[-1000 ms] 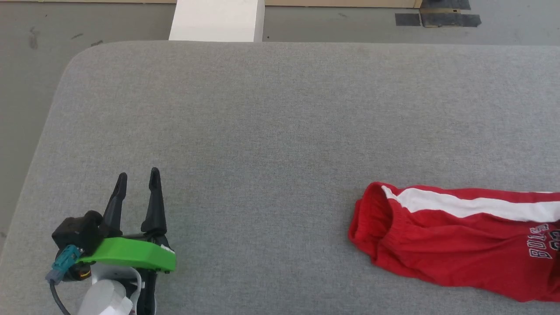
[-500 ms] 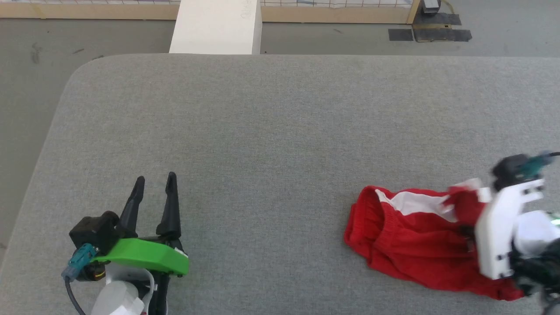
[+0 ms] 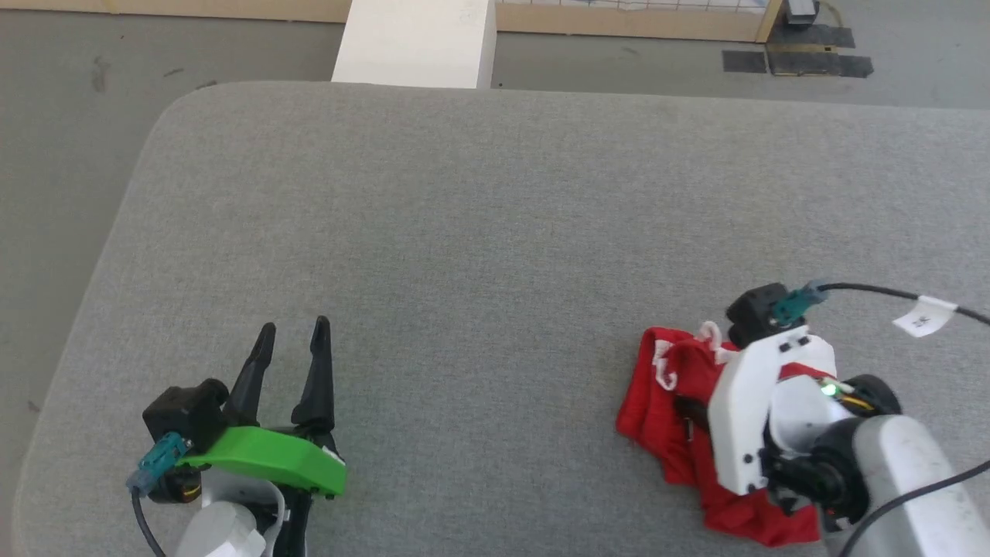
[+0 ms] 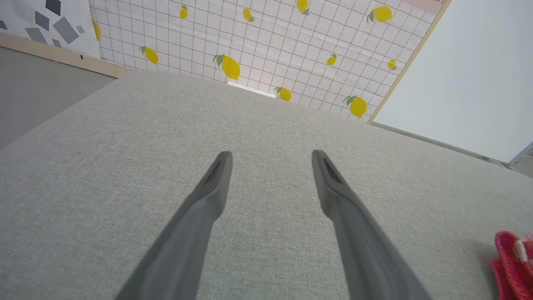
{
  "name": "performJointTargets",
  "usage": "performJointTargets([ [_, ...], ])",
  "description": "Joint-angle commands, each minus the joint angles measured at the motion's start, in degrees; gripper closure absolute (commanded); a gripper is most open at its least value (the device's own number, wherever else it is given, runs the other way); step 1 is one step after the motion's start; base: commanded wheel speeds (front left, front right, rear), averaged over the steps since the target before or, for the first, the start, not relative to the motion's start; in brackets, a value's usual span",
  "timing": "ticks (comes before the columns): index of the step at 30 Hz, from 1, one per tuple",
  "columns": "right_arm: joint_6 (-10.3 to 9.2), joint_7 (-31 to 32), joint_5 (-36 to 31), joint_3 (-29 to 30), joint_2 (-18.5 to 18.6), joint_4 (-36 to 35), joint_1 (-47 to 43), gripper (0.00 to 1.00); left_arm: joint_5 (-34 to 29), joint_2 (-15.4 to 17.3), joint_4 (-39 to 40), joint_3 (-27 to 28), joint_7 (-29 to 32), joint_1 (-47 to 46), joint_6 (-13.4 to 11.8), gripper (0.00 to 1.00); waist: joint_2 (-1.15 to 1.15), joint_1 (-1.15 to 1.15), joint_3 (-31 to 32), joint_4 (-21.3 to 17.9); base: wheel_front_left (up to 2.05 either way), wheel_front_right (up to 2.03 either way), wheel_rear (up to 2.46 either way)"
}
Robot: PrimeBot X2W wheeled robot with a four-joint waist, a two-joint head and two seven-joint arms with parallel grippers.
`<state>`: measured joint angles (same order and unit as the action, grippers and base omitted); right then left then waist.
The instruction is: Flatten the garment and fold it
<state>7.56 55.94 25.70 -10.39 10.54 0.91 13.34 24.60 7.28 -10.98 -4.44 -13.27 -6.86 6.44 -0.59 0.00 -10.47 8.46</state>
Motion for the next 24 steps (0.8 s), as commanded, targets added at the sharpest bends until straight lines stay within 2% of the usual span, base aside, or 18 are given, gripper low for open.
performJointTargets([
  [1,-0.08,-1.3,-0.8,-0.6,-0.7,1.4,1.0,1.00,1.0,0.2,-0.6,-0.1,0.0,-0.3,0.1,0.00,0.59,0.00,-0.3,0.2,0.00,0.00,0.00],
  [4,-0.08,-3.6,-1.8,-1.7,-2.1,4.4,1.5,1.00,1.2,0.1,-0.8,-0.2,0.0,-0.4,0.1,0.00,0.59,0.00,-0.5,0.3,0.00,0.00,0.00],
  [6,-0.08,-4.8,-2.1,-2.5,-2.6,5.6,2.0,0.00,1.3,0.1,-0.9,-0.2,0.0,-0.3,0.0,0.00,0.59,0.00,-0.4,0.1,0.00,0.00,0.00],
  [11,-0.08,-6.0,-2.1,-4.9,-3.1,4.5,3.4,0.00,1.4,0.4,-1.2,-0.2,-0.1,0.0,-0.3,0.00,0.59,0.00,0.2,-0.8,0.00,0.00,0.00],
  [18,-0.08,-7.3,-0.3,-7.4,-3.2,-3.2,4.6,0.00,1.3,0.5,-0.8,-0.1,-0.4,0.2,-0.8,0.00,0.59,0.00,0.6,-3.3,0.00,0.00,0.00],
  [20,-0.08,-8.6,-0.5,-6.0,-3.3,-5.5,4.3,0.00,1.3,0.6,-0.7,-0.2,-0.5,0.2,-0.9,0.00,0.59,0.00,0.7,-4.0,0.00,0.00,0.00],
  [24,-0.08,-12.3,-6.5,1.2,-2.6,-8.7,2.4,0.00,0.9,0.5,0.0,-0.4,-0.7,0.0,-1.2,0.00,0.59,0.00,0.6,-5.1,0.00,0.00,0.00],
])
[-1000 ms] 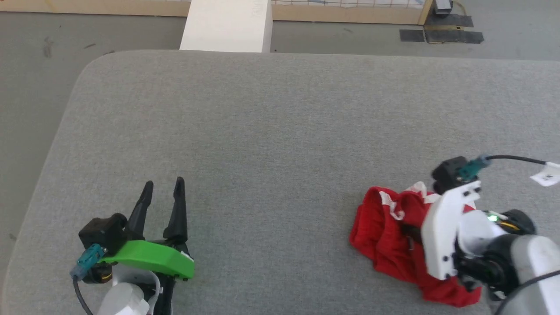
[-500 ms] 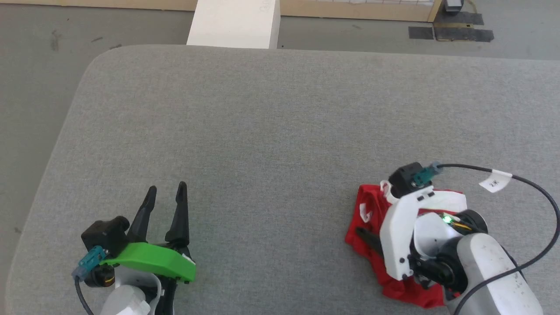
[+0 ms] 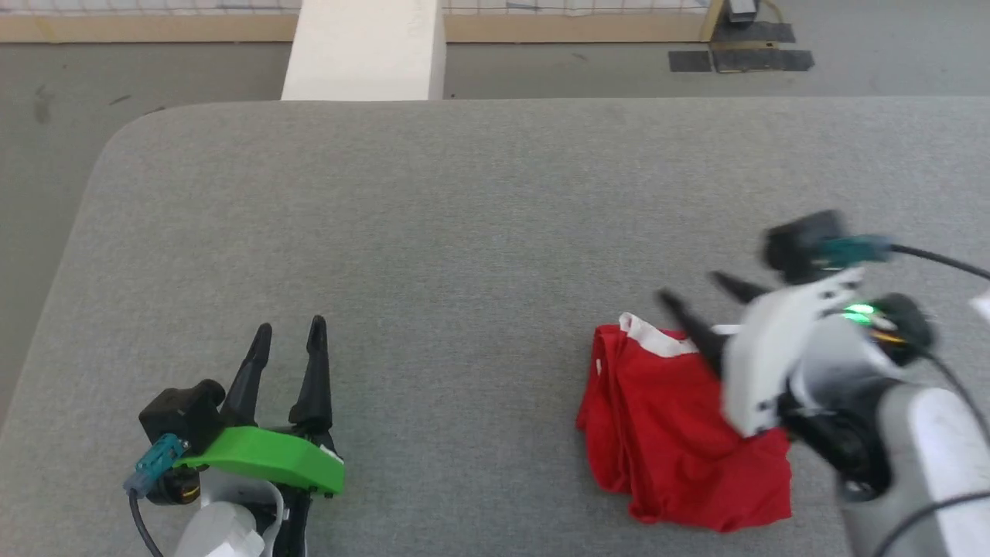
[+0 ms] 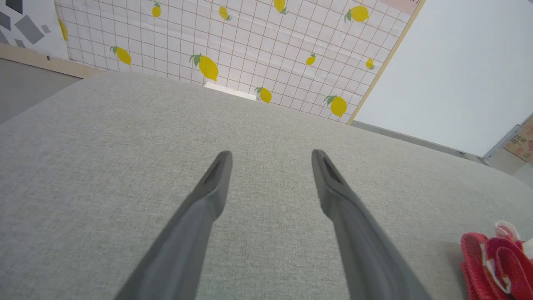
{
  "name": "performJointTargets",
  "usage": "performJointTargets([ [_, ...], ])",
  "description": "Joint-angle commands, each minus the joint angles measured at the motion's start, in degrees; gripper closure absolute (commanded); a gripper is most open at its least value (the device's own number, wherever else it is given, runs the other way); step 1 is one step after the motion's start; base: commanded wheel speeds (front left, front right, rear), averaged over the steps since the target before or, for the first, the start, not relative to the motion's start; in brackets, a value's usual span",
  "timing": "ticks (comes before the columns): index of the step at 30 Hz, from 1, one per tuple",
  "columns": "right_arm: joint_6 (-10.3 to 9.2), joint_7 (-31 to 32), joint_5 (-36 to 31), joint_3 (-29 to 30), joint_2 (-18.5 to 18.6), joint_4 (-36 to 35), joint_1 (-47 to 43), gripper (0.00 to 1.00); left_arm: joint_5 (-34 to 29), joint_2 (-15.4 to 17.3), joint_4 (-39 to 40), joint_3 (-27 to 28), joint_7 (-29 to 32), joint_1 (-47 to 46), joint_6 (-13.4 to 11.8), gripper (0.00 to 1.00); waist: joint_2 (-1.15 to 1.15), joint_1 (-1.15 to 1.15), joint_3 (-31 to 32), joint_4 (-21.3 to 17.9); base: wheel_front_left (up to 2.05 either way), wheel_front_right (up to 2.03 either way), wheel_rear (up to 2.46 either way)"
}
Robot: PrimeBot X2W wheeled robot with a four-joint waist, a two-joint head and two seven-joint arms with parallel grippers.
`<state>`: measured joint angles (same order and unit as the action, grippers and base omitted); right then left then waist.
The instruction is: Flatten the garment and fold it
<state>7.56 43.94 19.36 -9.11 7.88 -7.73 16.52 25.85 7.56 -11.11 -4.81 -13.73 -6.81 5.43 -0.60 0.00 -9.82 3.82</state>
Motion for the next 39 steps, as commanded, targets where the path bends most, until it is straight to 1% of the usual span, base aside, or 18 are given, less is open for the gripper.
performJointTargets([
  [1,-0.08,-0.9,-1.7,2.1,-0.3,-0.4,-1.8,0.00,-0.5,0.2,0.3,-0.2,-0.3,-0.1,-0.2,0.00,0.60,0.00,-0.1,-0.7,0.00,0.00,0.00],
  [5,-0.08,-1.0,-7.1,7.5,-0.9,-0.1,-6.6,0.00,-0.8,0.2,0.5,-0.4,-0.5,-0.1,-0.2,0.00,0.60,0.00,-0.2,-1.1,0.00,0.00,0.00],
  [7,-0.08,-1.2,-10.1,9.0,-0.9,0.8,-8.5,0.00,-0.8,0.3,0.5,-0.4,-0.6,-0.2,-0.2,0.00,0.60,0.00,-0.3,-1.1,0.00,0.00,0.00],
  [11,-0.08,-1.3,-12.5,11.1,-2.8,4.4,-11.5,0.00,-1.0,0.2,0.5,-0.5,-0.7,-0.2,-0.3,0.00,0.60,0.00,-0.4,-0.8,0.00,0.00,0.00],
  [18,-0.08,-1.8,-13.7,10.1,-4.1,13.1,-11.8,0.00,-1.2,0.0,0.6,-0.4,-0.9,0.3,-0.7,0.00,0.60,0.00,-0.5,-0.2,0.00,0.00,0.00],
  [24,-0.08,-3.6,-14.7,8.3,-3.9,19.7,-9.7,0.00,-1.2,-0.2,0.4,-0.4,-1.1,0.6,-0.7,0.00,0.60,0.00,-0.6,0.3,0.00,0.00,0.00],
  [25,-0.08,-3.7,-14.8,8.2,-3.8,21.0,-9.4,0.02,-1.2,-0.3,0.3,-0.4,-1.1,0.6,-0.7,0.00,0.60,0.00,-0.4,0.4,0.00,0.00,0.00],
  [26,-0.08,-3.9,-14.7,8.2,-3.6,21.7,-9.1,0.56,-1.2,-0.3,0.3,-0.3,-1.1,0.7,-0.7,0.00,0.60,0.00,-0.3,0.4,0.00,0.00,0.00],
  [27,-0.08,-4.4,-14.8,8.2,-3.4,22.5,-8.6,0.80,-1.3,-0.3,0.3,-0.2,-1.1,0.8,-0.8,0.00,0.60,0.00,-0.1,0.5,0.00,0.00,0.00],
  [28,-0.08,-4.6,-14.8,8.0,-3.1,23.1,-8.4,1.00,-1.3,-0.3,0.4,-0.1,-1.1,0.9,-0.9,0.00,0.60,0.00,0.0,0.5,0.00,0.00,0.00],
  [31,-0.08,-5.2,-14.3,7.0,-1.8,24.2,-7.1,1.00,-1.4,-0.2,0.8,0.4,-1.2,1.5,-1.3,0.00,0.60,0.00,0.5,-0.1,0.00,0.00,0.00],
  [34,-0.08,-5.4,-13.5,4.9,-0.1,24.5,-5.4,1.00,-1.5,0.0,1.7,1.2,-1.2,2.2,-1.9,0.00,0.60,0.00,0.6,-2.0,0.00,0.00,0.00],
  [36,-0.08,-5.2,-12.7,2.2,1.8,24.6,-3.7,1.00,-1.6,0.1,2.9,1.7,-1.2,2.9,-2.2,0.00,0.60,0.00,0.5,-3.9,0.00,0.00,0.00],
  [39,-0.08,-4.2,-11.0,-3.4,5.2,25.1,0.0,1.00,-2.0,0.4,5.1,2.3,-1.2,4.0,-3.0,0.00,0.60,0.00,-0.6,-8.4,0.00,0.00,0.00],
])
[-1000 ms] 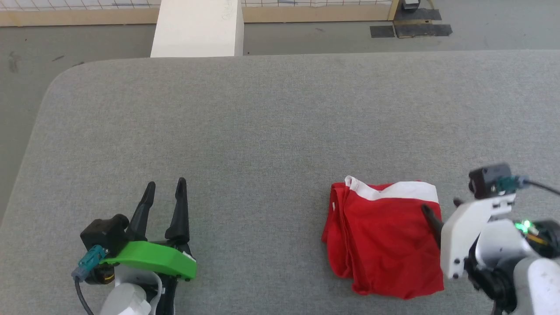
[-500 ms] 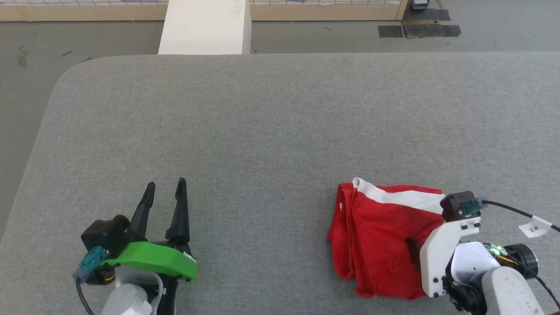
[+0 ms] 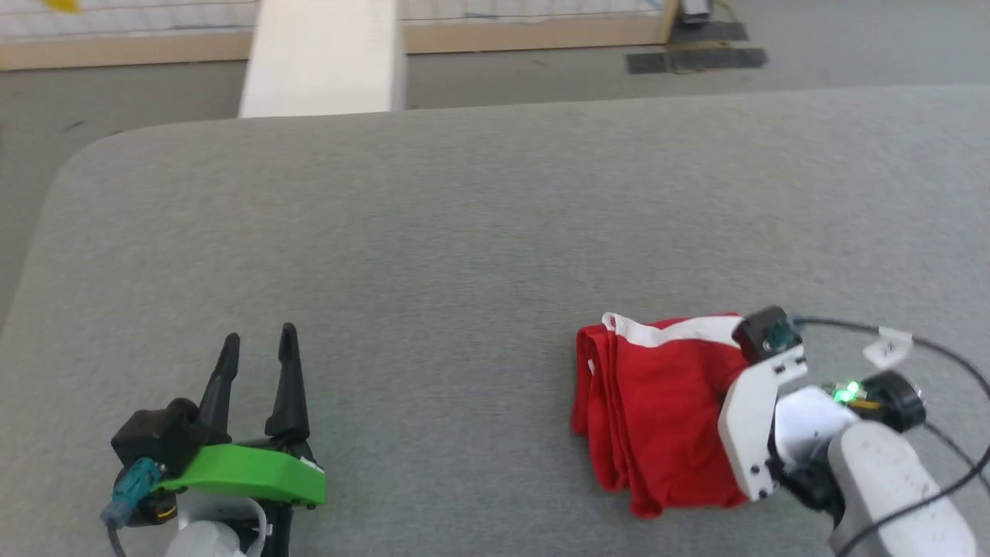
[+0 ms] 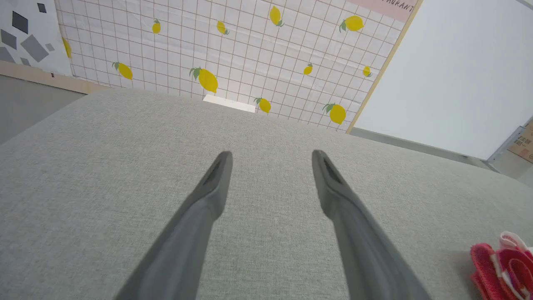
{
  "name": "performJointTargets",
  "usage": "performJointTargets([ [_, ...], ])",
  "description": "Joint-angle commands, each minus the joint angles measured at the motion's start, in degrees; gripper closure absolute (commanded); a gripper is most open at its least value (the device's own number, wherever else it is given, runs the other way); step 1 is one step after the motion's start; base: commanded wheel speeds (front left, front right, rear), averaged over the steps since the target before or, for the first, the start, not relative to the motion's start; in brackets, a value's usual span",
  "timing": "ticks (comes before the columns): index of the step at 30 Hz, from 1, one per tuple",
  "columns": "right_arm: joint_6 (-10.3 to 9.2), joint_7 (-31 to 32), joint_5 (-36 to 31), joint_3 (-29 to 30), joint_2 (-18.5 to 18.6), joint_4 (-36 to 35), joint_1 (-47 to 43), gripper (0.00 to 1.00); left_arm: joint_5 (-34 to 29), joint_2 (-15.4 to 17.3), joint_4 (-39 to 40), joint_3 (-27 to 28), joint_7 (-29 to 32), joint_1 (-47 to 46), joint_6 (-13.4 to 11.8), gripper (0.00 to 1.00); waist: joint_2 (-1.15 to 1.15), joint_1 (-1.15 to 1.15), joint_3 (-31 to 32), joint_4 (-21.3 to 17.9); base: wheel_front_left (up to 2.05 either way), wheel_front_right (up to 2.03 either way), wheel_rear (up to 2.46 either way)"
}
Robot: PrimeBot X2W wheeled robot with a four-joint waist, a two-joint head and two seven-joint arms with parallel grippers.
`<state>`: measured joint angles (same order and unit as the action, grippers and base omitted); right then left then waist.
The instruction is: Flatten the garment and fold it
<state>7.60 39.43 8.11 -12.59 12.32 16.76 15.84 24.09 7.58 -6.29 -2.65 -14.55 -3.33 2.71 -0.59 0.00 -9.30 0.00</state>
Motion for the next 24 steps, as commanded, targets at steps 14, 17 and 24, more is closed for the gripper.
performJointTargets([
  [14,-0.11,-1.5,7.0,-15.7,9.9,8.0,21.9,1.00,-2.1,3.9,10.3,3.3,0.8,2.0,-3.7,0.00,0.59,0.00,-9.4,-22.7,0.00,0.00,0.00],
  [17,-0.11,-2.8,6.6,-17.3,11.0,10.6,25.4,1.00,-3.1,5.4,13.5,4.4,1.8,2.4,-4.9,0.00,0.59,0.00,-12.4,-24.3,0.00,0.00,0.00],
  [24,-0.11,-6.0,4.7,-14.2,15.1,16.4,31.4,1.00,-4.8,8.9,21.6,8.2,4.6,3.2,-7.7,0.00,0.59,0.00,-20.3,-24.1,0.00,0.00,0.00],
])
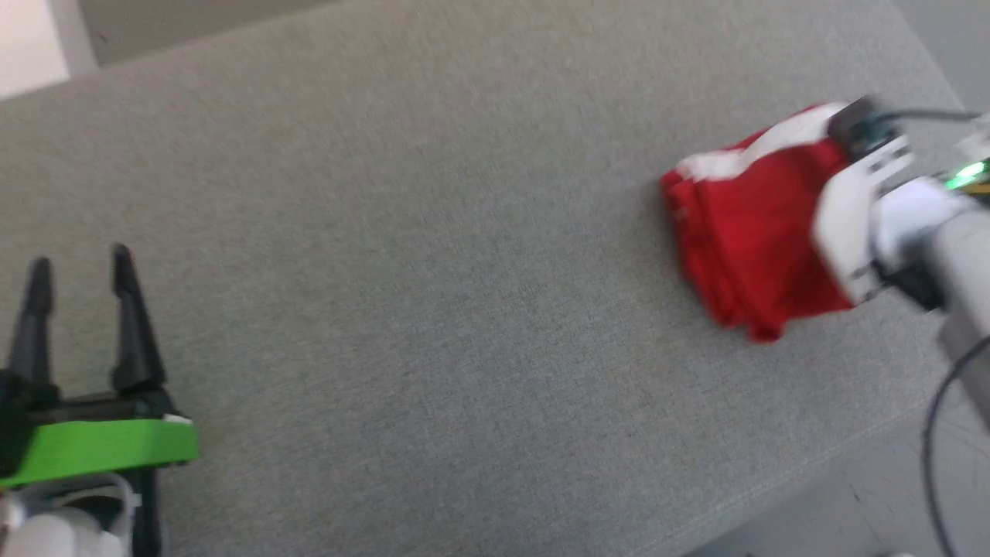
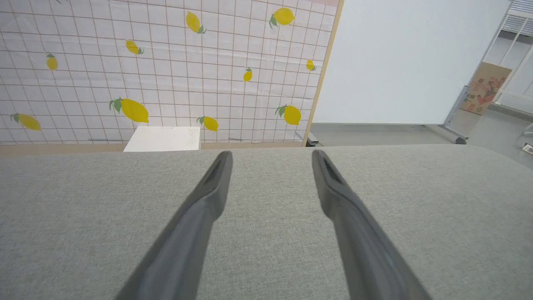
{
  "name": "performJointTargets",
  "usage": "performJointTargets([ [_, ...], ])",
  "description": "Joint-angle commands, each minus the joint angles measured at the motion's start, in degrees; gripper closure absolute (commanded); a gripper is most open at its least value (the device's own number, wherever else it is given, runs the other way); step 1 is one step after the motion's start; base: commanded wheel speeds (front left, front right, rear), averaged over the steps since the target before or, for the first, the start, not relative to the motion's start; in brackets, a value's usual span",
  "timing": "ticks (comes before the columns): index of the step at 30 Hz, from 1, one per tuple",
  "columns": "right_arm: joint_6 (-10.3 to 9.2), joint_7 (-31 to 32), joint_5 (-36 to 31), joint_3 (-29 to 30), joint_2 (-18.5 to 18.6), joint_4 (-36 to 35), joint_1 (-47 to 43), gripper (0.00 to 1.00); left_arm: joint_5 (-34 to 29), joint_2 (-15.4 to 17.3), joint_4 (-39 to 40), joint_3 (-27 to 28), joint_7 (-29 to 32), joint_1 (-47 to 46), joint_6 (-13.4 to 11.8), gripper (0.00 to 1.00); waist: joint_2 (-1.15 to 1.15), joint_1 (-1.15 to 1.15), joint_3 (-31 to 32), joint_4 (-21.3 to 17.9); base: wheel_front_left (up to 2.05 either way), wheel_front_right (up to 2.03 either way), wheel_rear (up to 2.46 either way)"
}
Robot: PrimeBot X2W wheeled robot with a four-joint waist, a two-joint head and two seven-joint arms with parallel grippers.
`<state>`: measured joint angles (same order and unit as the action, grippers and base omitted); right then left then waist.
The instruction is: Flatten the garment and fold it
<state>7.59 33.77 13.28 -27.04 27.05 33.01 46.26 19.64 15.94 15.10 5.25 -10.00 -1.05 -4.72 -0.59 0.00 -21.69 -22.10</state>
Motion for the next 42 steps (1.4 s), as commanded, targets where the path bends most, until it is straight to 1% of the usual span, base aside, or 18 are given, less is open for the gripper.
performJointTargets([
  [1,-0.10,-0.9,-1.0,1.7,1.0,1.1,1.9,1.00,-0.5,1.0,1.4,1.0,0.5,1.1,-0.7,0.00,0.59,0.00,-9.2,-1.8,0.00,0.00,0.00],
  [4,-0.10,-2.4,-2.4,6.1,2.3,3.3,3.7,1.00,-0.7,2.3,4.3,2.7,1.6,1.5,-1.4,0.00,0.59,0.00,-12.0,-1.2,0.00,0.00,0.00],
  [7,-0.10,-4.4,-4.1,12.3,3.4,5.8,5.1,1.00,-0.3,3.0,6.7,4.0,2.5,1.7,-1.8,0.00,0.59,0.00,-14.4,-0.3,0.00,0.00,0.00],
  [9,-0.10,-5.6,-5.5,16.3,3.1,7.1,5.9,1.00,0.0,3.4,8.0,4.7,2.9,1.8,-2.1,0.00,0.59,0.00,-15.6,0.0,0.00,0.00,0.00],
  [14,-0.10,-8.5,-10.1,23.9,2.3,8.8,7.3,1.00,0.3,4.5,10.6,6.4,4.1,2.6,-2.5,0.00,0.59,0.00,-18.1,0.1,0.00,0.00,0.00],
  [15,-0.10,-9.1,-11.0,25.0,2.2,9.0,7.5,0.92,0.4,4.6,11.0,6.6,4.2,2.6,-2.6,0.00,0.59,0.00,-18.4,0.2,0.00,0.00,0.00],
  [16,-0.10,-9.4,-12.0,26.2,1.8,9.3,7.7,0.00,0.4,4.7,11.3,6.9,4.3,2.7,-2.7,0.00,0.59,0.00,-18.8,0.1,0.00,0.00,0.00],
  [20,-0.10,-11.4,-15.5,31.2,1.3,9.6,8.5,0.00,0.6,5.2,12.1,7.6,4.7,3.1,-2.9,0.00,0.59,0.00,-19.2,0.1,0.00,0.00,0.00],
  [24,-0.10,-13.2,-18.0,34.1,1.0,9.5,9.3,0.00,0.6,5.0,11.7,7.7,4.3,3.5,-3.1,0.00,0.59,0.00,-18.1,0.3,0.00,0.00,0.00],
  [27,-0.10,-14.8,-17.3,36.1,0.3,8.7,10.3,0.00,0.7,4.4,10.9,7.2,3.6,3.6,-3.2,0.00,0.59,0.00,-16.4,0.8,0.00,0.00,0.00],
  [29,-0.10,-16.8,-16.4,37.0,-0.1,6.9,10.8,0.00,0.9,3.7,9.8,6.5,2.7,3.5,-3.1,0.00,0.59,0.00,-14.5,1.6,0.00,0.00,0.00],
  [32,-0.10,-20.7,-13.7,37.2,-1.9,1.9,10.5,0.00,1.4,2.3,7.6,5.2,1.2,3.3,-2.9,0.00,0.59,0.00,-11.2,3.2,0.00,0.00,0.00],
  [34,-0.10,-23.0,-13.0,35.3,-2.2,-2.7,9.4,0.00,1.7,1.6,6.3,4.4,0.3,2.8,-2.6,0.00,0.59,0.00,-9.1,4.6,0.00,0.00,0.00],
  [38,-0.10,-26.1,-9.6,31.8,-4.5,-11.7,6.3,0.00,2.3,0.3,3.8,2.8,-1.1,1.8,-2.1,0.00,0.59,0.00,-4.9,8.0,0.00,0.00,0.00],
  [42,-0.10,-30.4,-5.8,29.5,-7.9,-19.7,2.5,0.00,2.6,-0.6,0.9,1.1,-2.1,1.1,-1.1,0.00,0.59,0.00,-1.0,12.0,0.00,0.00,0.00],
])
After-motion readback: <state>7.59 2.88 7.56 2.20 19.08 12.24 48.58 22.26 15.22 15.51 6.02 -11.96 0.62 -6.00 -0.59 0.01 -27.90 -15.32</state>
